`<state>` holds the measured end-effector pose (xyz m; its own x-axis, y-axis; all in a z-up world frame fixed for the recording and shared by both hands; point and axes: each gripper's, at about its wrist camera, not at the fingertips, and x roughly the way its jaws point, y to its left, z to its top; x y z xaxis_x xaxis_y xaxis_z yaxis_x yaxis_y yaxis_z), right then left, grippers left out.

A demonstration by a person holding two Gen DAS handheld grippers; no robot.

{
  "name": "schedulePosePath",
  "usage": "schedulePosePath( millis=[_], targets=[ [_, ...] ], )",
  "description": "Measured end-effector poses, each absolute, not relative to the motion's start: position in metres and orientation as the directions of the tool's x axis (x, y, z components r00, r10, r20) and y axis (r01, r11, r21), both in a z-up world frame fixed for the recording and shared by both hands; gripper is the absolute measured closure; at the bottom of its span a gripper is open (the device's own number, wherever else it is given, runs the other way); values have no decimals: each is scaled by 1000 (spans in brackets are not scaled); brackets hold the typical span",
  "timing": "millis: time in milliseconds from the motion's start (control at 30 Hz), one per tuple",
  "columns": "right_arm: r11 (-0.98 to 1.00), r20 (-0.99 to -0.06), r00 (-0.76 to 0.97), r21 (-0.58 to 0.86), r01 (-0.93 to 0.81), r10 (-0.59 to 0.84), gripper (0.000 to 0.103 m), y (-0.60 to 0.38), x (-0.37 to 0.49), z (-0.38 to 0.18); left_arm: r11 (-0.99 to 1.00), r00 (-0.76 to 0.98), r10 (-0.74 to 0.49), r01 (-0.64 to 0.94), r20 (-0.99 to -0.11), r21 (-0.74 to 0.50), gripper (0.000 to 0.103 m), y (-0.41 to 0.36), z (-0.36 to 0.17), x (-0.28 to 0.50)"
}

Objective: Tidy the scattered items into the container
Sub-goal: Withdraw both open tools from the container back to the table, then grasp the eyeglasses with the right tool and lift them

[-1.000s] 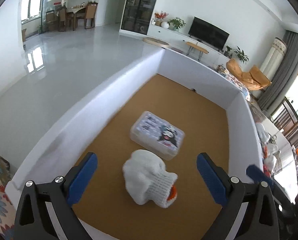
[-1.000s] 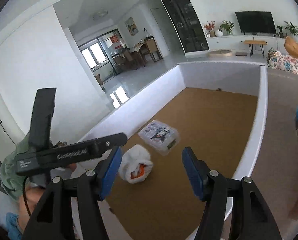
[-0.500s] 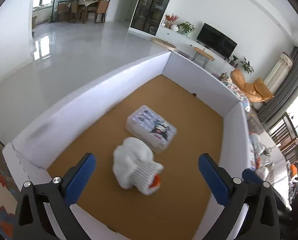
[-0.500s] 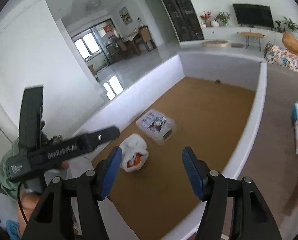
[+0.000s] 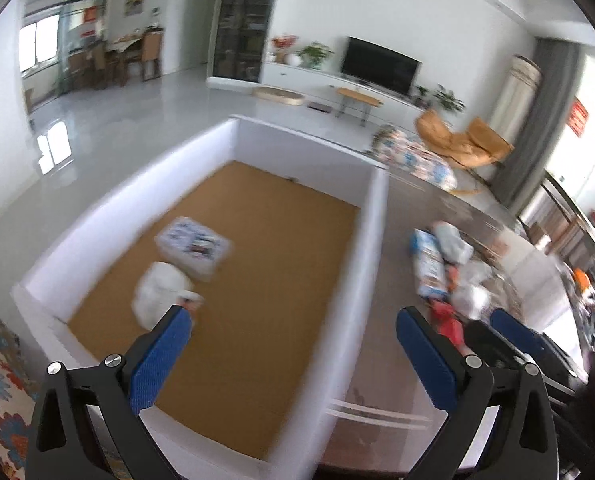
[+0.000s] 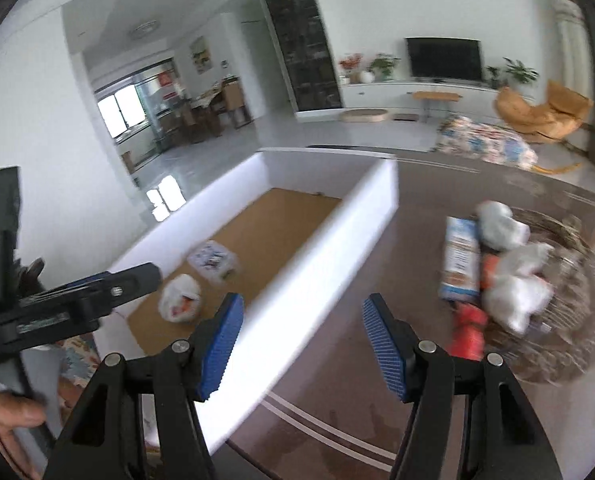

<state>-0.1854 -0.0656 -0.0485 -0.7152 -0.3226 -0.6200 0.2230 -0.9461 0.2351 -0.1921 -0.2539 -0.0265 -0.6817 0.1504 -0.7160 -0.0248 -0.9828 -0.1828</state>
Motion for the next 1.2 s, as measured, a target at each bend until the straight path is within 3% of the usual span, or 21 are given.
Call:
schedulePosePath(
  millis=[267, 567, 767, 1200],
  targets=[
    [-975, -653, -738, 221, 28, -170, 39, 46, -146, -65, -971, -654, 233, -192, -720, -141, 0, -143, -35, -155],
    [-952, -729, -683, 245, -185, -55, 39, 163, -100, -117, -952, -489, 192, -304, -851, -40, 0, -40, -126, -152],
    [-927, -781, -624, 254, -278, -27, 39, 201, -90, -147, -964, -467, 136, -267, -874, -7, 0, -17, -164, -155],
    [-952, -816, -578, 162, -258, 18, 39, 191, -95, -169, -974, -429, 108, -226, -897, -9, 0, -11, -182, -165]
  ],
)
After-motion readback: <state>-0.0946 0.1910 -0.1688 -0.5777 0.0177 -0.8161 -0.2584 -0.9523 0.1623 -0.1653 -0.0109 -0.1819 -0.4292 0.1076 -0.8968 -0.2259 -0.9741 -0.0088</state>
